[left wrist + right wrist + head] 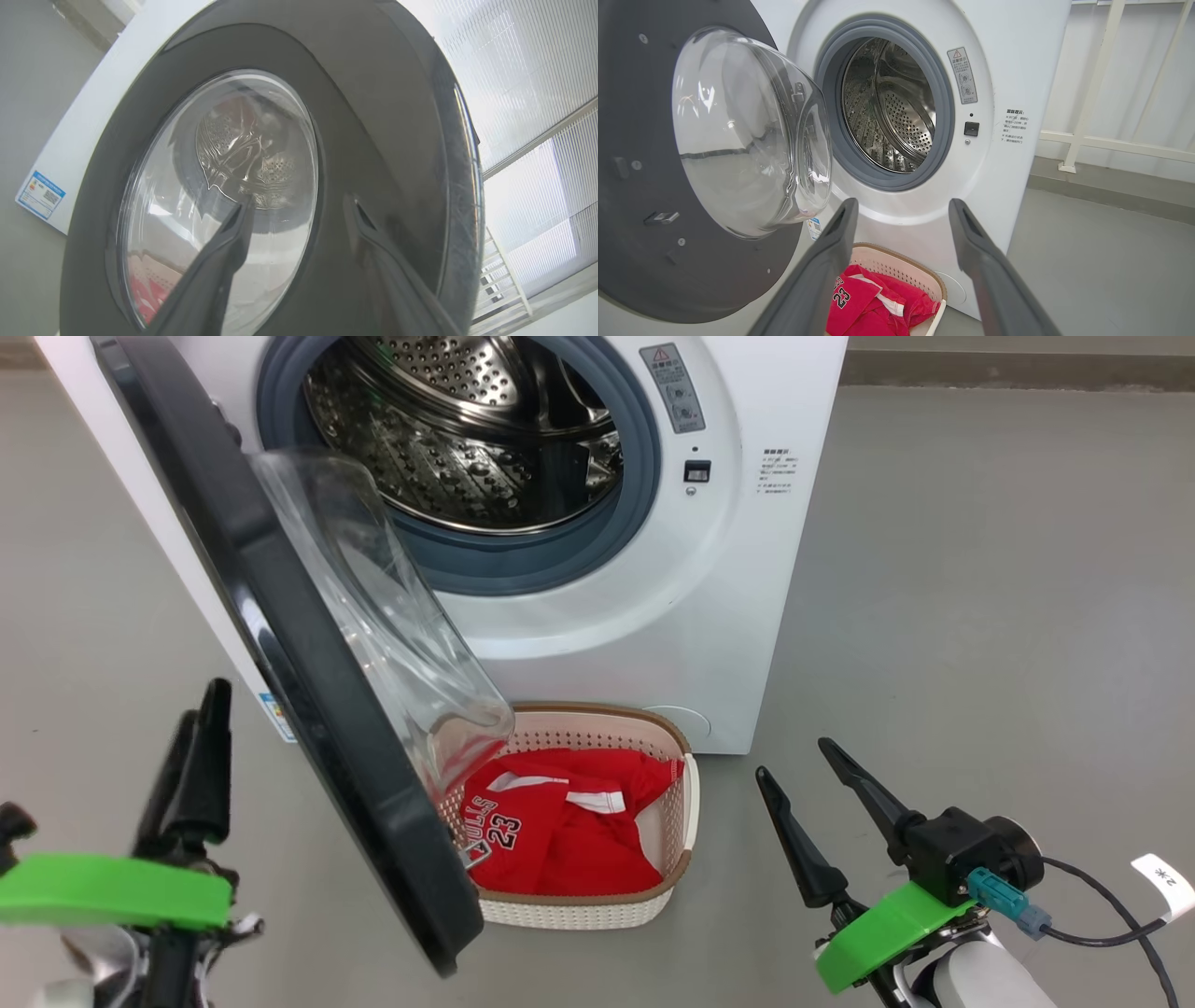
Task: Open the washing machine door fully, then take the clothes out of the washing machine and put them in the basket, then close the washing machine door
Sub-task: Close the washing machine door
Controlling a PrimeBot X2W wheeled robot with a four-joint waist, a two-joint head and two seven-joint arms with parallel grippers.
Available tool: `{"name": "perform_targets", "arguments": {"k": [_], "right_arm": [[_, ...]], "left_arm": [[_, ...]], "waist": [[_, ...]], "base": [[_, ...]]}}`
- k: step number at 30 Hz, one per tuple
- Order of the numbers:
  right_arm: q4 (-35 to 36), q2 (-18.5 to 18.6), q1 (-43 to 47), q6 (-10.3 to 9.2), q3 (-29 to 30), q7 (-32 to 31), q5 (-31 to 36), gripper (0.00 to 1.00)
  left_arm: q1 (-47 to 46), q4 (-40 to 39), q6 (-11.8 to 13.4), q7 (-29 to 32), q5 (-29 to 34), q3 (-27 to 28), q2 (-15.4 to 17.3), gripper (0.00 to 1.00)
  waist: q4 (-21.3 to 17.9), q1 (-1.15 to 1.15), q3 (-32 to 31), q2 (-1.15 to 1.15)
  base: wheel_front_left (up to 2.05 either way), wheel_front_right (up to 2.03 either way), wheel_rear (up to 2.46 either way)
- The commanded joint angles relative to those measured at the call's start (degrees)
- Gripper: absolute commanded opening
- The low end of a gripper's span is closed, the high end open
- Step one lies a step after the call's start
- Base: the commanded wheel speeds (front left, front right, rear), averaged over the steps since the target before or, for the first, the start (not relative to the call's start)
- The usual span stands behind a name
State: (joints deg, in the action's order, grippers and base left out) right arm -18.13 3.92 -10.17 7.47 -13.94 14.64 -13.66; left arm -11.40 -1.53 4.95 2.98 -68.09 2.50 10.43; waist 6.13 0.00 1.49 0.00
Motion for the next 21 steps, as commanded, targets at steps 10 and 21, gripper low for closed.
{"name": "perform_targets", "arguments": {"k": [10,21], "right_arm": [[1.4,0.0,-2.0,0.02,-1.1,0.4,-0.6,1.00],[1.5,-0.3,-1.8,0.02,-1.0,0.4,-0.5,1.00]], "left_arm": [[3.5,-1.1,-3.3,-16.0,26.8,-4.2,7.8,1.00],[8.1,-2.1,-1.8,-17.9,42.9,-4.3,7.2,1.00]], "waist": [[0.0,0.00,-0.4,0.00],[-0.4,0.00,-0.7,0.00]], "base": [[0.00,0.00,0.00],[0.00,0.00,0.00]]}}
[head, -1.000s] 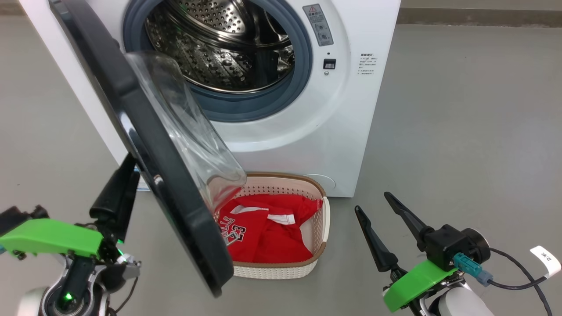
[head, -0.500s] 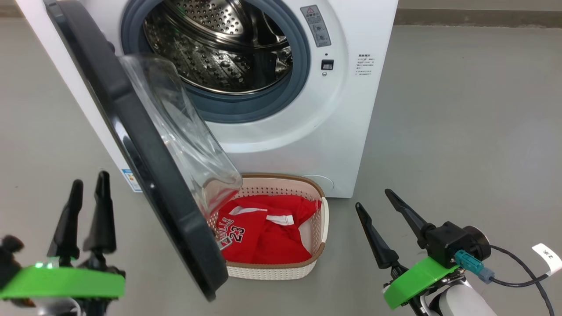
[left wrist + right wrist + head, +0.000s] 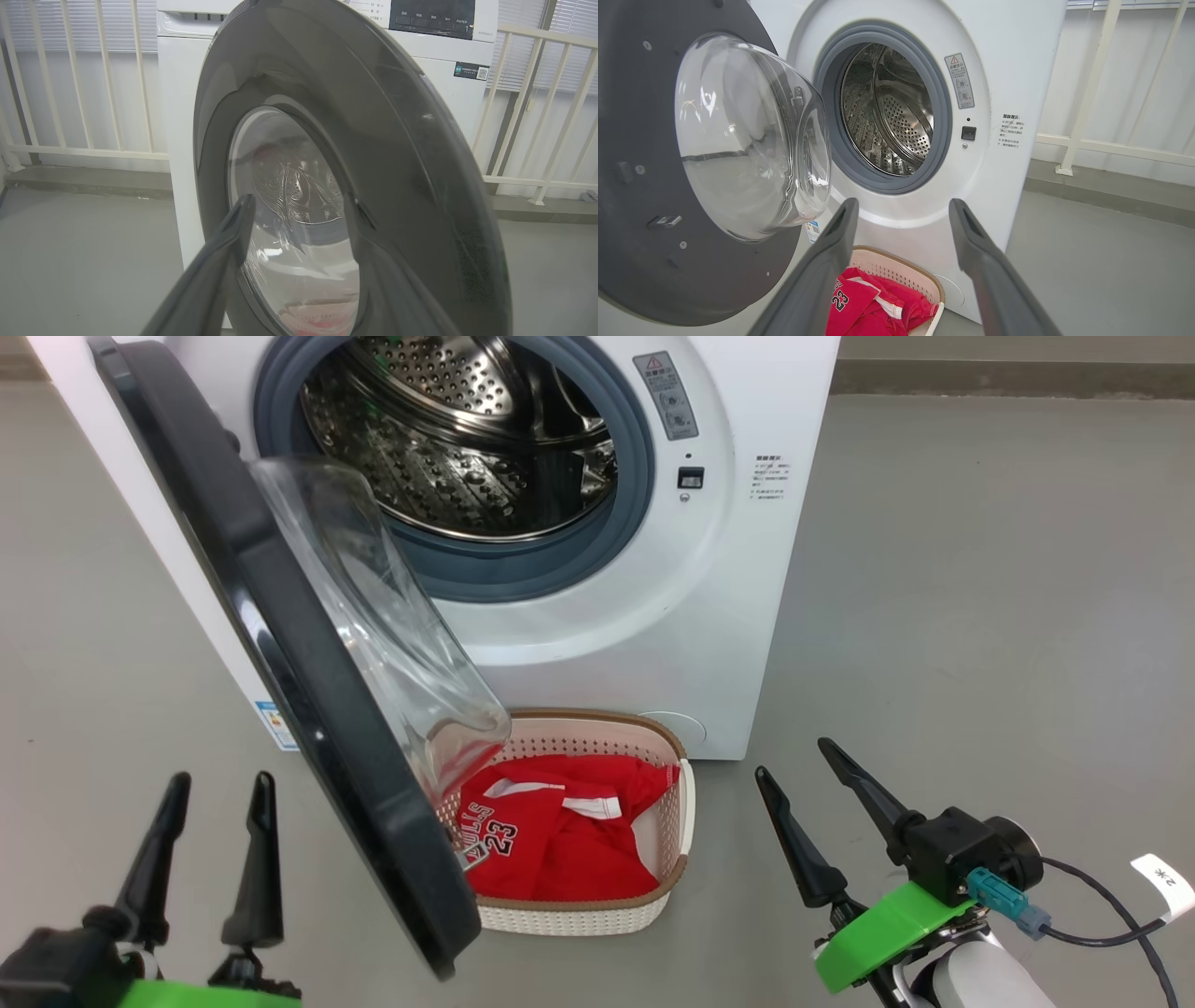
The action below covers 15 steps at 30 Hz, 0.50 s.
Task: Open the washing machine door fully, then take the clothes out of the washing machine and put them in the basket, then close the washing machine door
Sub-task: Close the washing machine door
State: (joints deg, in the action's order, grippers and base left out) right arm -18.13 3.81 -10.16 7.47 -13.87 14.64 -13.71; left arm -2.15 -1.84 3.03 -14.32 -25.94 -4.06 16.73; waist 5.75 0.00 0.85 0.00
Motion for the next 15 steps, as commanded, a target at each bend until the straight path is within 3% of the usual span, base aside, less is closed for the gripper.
{"name": "perform_targets", "arguments": {"k": [1,15], "right_arm": [[1.4,-0.2,-1.8,0.02,-1.1,0.4,-0.5,1.00],[1.5,-0.4,-1.2,0.02,-0.6,0.4,-0.5,1.00]], "left_arm": [[-0.6,-2.1,0.0,-0.7,1.7,2.5,0.4,1.00],[5.7,-3.9,-1.8,-0.7,11.3,5.3,-5.7,1.00]], "waist": [[-0.1,0.00,0.0,0.00],[-0.2,0.00,-0.7,0.00]], "base": [[0.00,0.00,0.00],[0.00,0.00,0.00]]}}
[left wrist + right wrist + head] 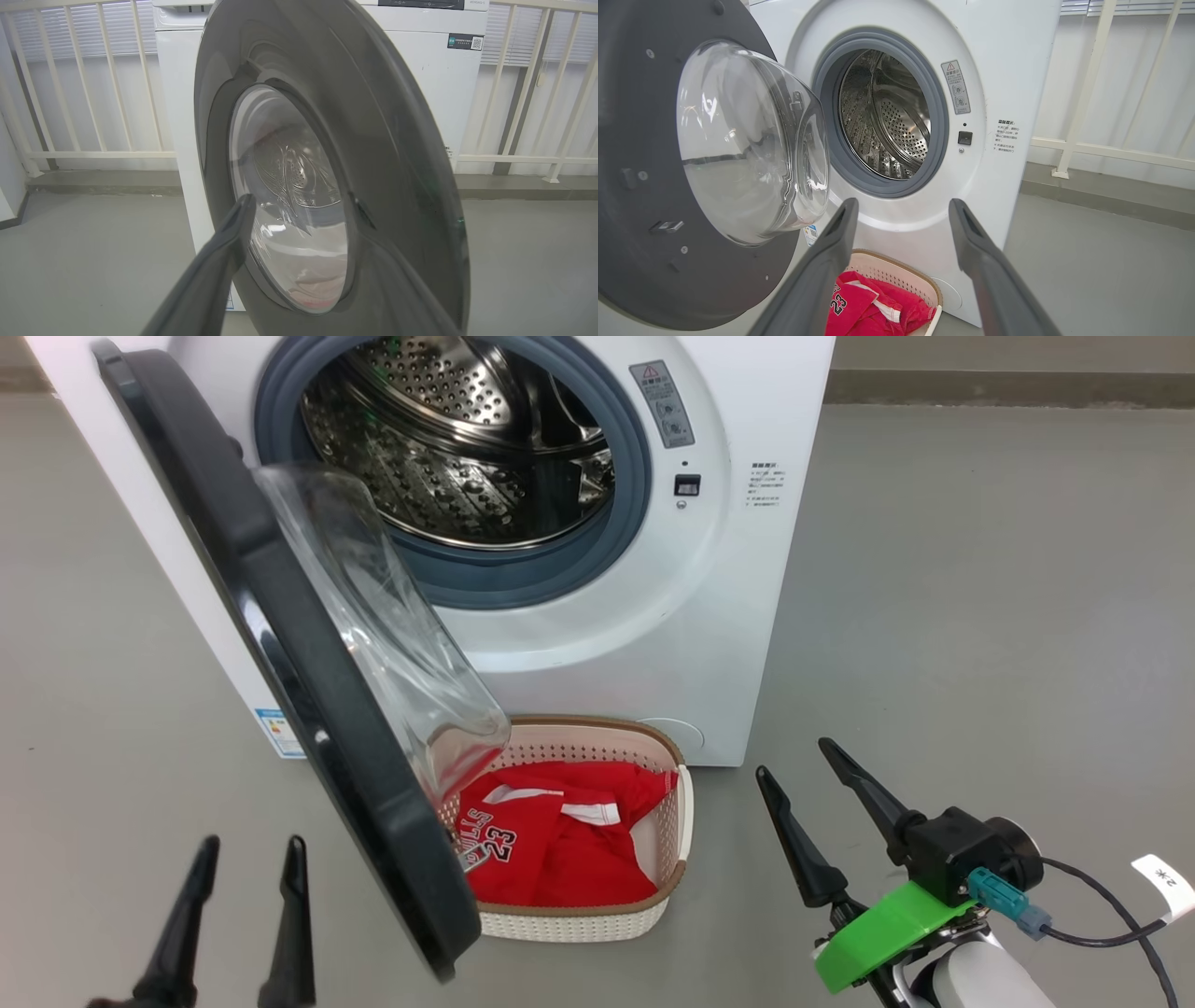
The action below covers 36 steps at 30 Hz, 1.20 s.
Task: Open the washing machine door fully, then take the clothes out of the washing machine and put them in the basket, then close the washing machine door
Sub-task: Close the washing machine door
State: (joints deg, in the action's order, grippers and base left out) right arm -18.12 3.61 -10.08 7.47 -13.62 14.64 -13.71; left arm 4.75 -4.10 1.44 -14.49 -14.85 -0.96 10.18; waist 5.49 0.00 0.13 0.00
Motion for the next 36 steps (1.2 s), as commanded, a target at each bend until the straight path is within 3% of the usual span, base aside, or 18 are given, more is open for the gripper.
{"name": "perform_targets", "arguments": {"k": [1,13,25,30,33,34,36], "right_arm": [[1.5,-0.2,-1.1,0.02,-0.9,0.4,-0.5,1.00],[1.7,-0.2,-1.0,0.02,-1.0,0.4,-0.4,1.00],[1.8,0.0,-0.9,0.02,-1.3,0.4,-0.5,1.00],[1.7,0.0,-1.0,0.02,-1.3,0.4,-0.5,1.00],[1.7,0.0,-1.0,0.02,-1.3,0.4,-0.5,1.00],[1.7,0.0,-1.0,0.02,-1.3,0.4,-0.5,1.00],[1.7,0.0,-1.1,0.02,-1.2,0.4,-0.5,1.00]], "left_arm": [[-0.2,-2.0,-0.4,-0.5,1.0,2.5,-0.3,1.00],[3.1,-2.6,-1.4,-0.5,4.1,2.6,-5.0,1.00],[3.1,-1.9,-2.4,-0.5,5.9,3.7,-6.5,1.00],[2.8,-1.6,-1.6,-0.5,6.0,4.2,-6.9,1.00],[2.4,-1.1,-1.6,-0.5,5.2,4.0,-7.0,0.06],[2.2,-0.9,-1.8,-0.5,4.4,3.9,-7.1,0.00],[1.3,-0.8,-2.3,-0.5,0.0,4.1,-7.2,0.00]], "waist": [[0.1,0.00,-0.1,0.00],[0.7,0.00,0.7,0.00],[0.8,0.00,0.5,0.00],[0.8,0.00,0.6,0.00],[0.7,0.00,0.6,0.00],[0.7,0.00,0.6,0.00],[0.7,0.00,0.5,0.00]], "base": [[0.00,0.00,0.00],[0.00,0.00,0.00],[0.00,0.00,0.00],[0.00,0.00,0.00],[0.00,0.00,0.00],[0.00,0.00,0.00],[0.00,0.00,0.00]]}}
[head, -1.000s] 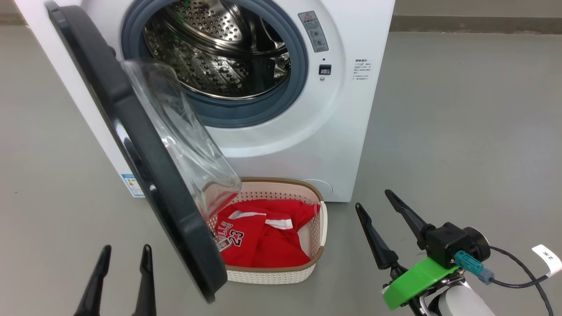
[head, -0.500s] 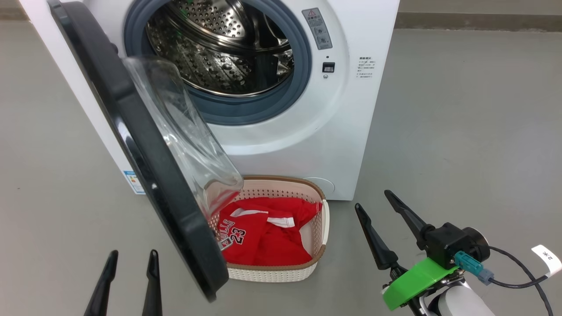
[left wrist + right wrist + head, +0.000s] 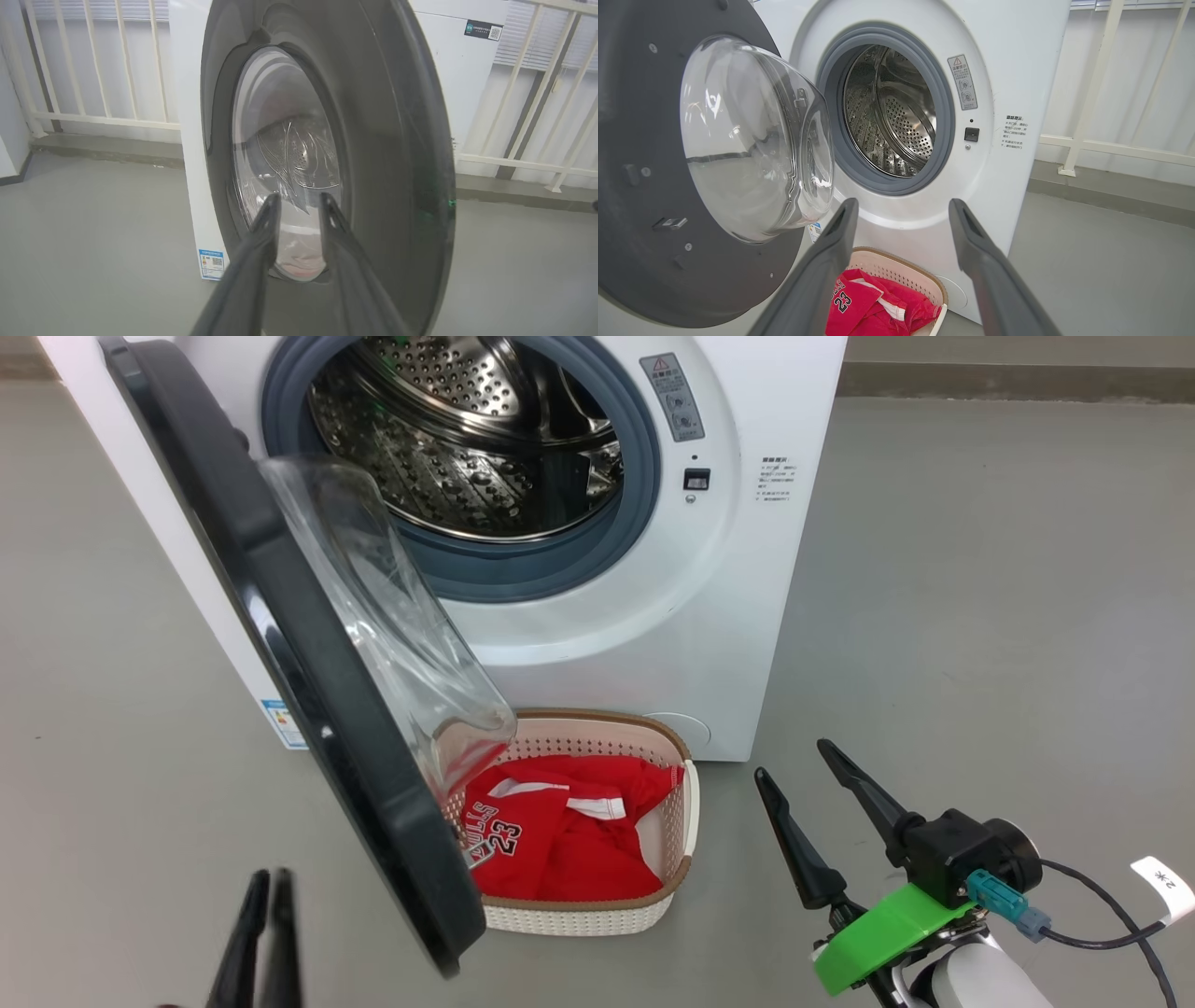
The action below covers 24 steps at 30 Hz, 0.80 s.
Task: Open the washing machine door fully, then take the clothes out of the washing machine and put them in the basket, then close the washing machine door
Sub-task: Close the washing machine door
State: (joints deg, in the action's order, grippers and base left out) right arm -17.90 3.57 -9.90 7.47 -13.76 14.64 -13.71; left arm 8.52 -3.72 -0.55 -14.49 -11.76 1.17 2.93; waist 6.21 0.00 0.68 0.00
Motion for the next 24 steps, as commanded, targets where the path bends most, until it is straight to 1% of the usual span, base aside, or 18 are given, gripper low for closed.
{"name": "perform_targets", "arguments": {"k": [1,3,5,6,7,8,10,15,18,20,24], "right_arm": [[1.5,0.1,-1.3,0.02,-1.1,0.4,-0.5,1.00],[1.5,0.1,-1.4,0.02,-1.1,0.4,-0.5,1.00],[1.5,0.1,-1.4,0.02,-1.1,0.4,-0.5,1.00],[1.5,0.1,-1.4,0.02,-1.1,0.4,-0.5,1.00],[1.5,0.1,-1.5,0.02,-1.2,0.4,-0.5,1.00],[1.5,0.1,-1.5,0.02,-1.2,0.4,-0.5,1.00],[1.4,0.1,-1.6,0.02,-1.3,0.4,-0.7,1.00],[1.6,0.0,-1.7,0.02,-1.4,0.4,-1.5,1.00],[1.6,0.2,-1.6,0.02,-1.3,0.4,-1.7,1.00],[1.6,0.3,-1.6,0.02,-1.3,0.4,-1.9,1.00],[1.6,0.4,-1.7,0.02,-1.3,0.4,-2.1,1.00]], "left_arm": [[-2.9,-1.2,-0.4,-0.5,-5.3,2.2,0.0,0.00],[-4.0,-0.5,-0.8,-0.5,-9.7,2.4,0.0,0.00],[-5.9,0.1,-1.0,-0.2,-15.9,2.9,0.0,0.00],[-5.9,0.1,-1.0,-0.2,-15.9,2.9,0.0,0.00],[-8.1,0.6,-1.3,1.0,-22.6,3.6,0.0,0.00],[-8.1,0.6,-1.3,1.0,-22.6,3.6,0.0,0.00],[-10.2,0.4,-1.0,2.7,-29.8,4.3,0.0,0.00],[-14.4,-2.2,2.2,7.1,-50.2,6.3,0.0,0.00],[-16.0,-3.9,4.9,10.7,-61.1,7.0,0.0,0.00],[-16.7,-5.1,7.1,13.2,-66.5,7.4,0.0,0.00],[-17.9,-7.2,11.7,17.4,-73.3,8.1,0.0,0.00]], "waist": [[0.0,0.00,0.0,0.00],[0.0,0.00,0.1,0.00],[0.0,0.00,0.1,0.00],[0.0,0.00,0.1,0.00],[0.0,0.00,0.2,0.00],[0.0,0.00,0.2,0.00],[-0.1,0.00,0.4,0.00],[-0.6,0.00,0.7,0.00],[-0.9,0.00,0.8,0.00],[-1.0,0.00,0.9,0.00],[-1.3,0.00,1.2,0.00]], "base": [[0.00,0.00,0.00],[0.00,0.00,0.00],[0.00,0.00,0.00],[0.00,0.00,0.00],[0.00,0.00,0.00],[0.00,0.00,0.00],[0.00,0.00,0.00],[0.00,0.00,0.00],[0.00,0.00,0.00],[0.00,0.00,0.00],[0.00,0.00,0.00]]}}
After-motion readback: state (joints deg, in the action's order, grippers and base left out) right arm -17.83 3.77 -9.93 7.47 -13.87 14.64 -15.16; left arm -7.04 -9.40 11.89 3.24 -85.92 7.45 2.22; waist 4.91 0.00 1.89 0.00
